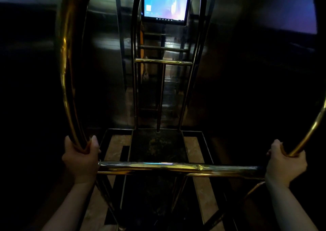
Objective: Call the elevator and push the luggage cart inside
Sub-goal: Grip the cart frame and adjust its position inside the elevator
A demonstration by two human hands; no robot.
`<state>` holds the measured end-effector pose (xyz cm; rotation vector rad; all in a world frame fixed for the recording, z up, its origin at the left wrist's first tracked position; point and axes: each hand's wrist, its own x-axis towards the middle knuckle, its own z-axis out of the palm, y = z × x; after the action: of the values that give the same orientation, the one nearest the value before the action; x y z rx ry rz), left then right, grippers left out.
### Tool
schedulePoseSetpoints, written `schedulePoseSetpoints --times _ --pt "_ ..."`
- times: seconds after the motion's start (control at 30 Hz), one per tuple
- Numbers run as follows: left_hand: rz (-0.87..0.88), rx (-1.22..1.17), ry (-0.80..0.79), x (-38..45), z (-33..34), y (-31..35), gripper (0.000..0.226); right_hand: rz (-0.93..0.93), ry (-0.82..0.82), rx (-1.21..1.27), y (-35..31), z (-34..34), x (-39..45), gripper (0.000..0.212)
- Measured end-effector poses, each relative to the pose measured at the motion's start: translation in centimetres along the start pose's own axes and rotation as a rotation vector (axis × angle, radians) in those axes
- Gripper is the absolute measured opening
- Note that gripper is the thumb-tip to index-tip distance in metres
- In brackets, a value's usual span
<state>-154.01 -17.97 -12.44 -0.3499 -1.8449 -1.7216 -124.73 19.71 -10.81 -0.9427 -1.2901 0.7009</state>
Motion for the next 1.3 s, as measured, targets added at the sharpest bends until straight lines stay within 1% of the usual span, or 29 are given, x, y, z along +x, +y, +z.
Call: schedulePoseSetpoints --times 0.13,0.27,0.4,0.53,0.63,0.77,0.83,0.97,1.07,1.17,1.23,1.3 --pt "-0.008 0.024 -0.028 -0.6 0.3 1.2 0.014 0.005 -0.061 0.018 -0.2 -0.4 0.7 0.015" --pt "-0.017 0.013 -0.037 -0.9 0.7 1.9 0.013 0.036 -0.087 0.053 -1.0 -0.4 1.1 0.014" --pt "-0.002 0.057 -0.052 -0.6 0.4 1.5 0.014 0.036 -0.062 0.038 -1.7 0.1 0.5 0.015" --pt "-0.042 0.071 -0.048 -0.3 -0.1 1.5 0.028 0.032 -0.034 -0.009 -0.7 0.3 0.1 0.014" --pt "-0.054 0.057 -0.045 -0.5 -0.2 1.7 0.028 0.024 -0.016 -0.010 0.0 0.1 0.1 0.013" --pt "-0.063 0.050 -0.028 -0.8 -0.3 1.9 0.023 -0.013 -0.007 0.058 -1.6 -0.3 -0.4 0.015" --pt "-0.081 0.037 -0.043 -1.0 -0.5 1.9 0.018 -0.023 0.016 0.015 -1.8 -0.4 -0.4 0.017" --pt "-0.073 0.068 -0.080 -1.1 -0.8 2.1 0.021 0.014 0.019 -0.005 -2.4 -0.6 -0.6 0.018" --pt "-0.103 0.067 -0.125 -1.0 -1.3 2.4 0.023 -0.002 0.011 0.010 -3.5 -0.9 -1.3 0.022" --pt "-0.119 0.064 -0.173 -0.9 -1.8 2.5 0.024 -0.027 -0.019 0.009 -3.6 -1.2 -1.6 0.017" --pt "-0.121 0.062 -0.190 -1.0 -2.0 2.4 0.025 -0.009 -0.036 0.003 -3.3 -1.4 -1.5 0.013" --pt "-0.116 0.062 -0.197 -1.1 -2.1 2.6 0.025 0.003 -0.041 -0.008 -3.2 -1.4 -1.6 0.013"
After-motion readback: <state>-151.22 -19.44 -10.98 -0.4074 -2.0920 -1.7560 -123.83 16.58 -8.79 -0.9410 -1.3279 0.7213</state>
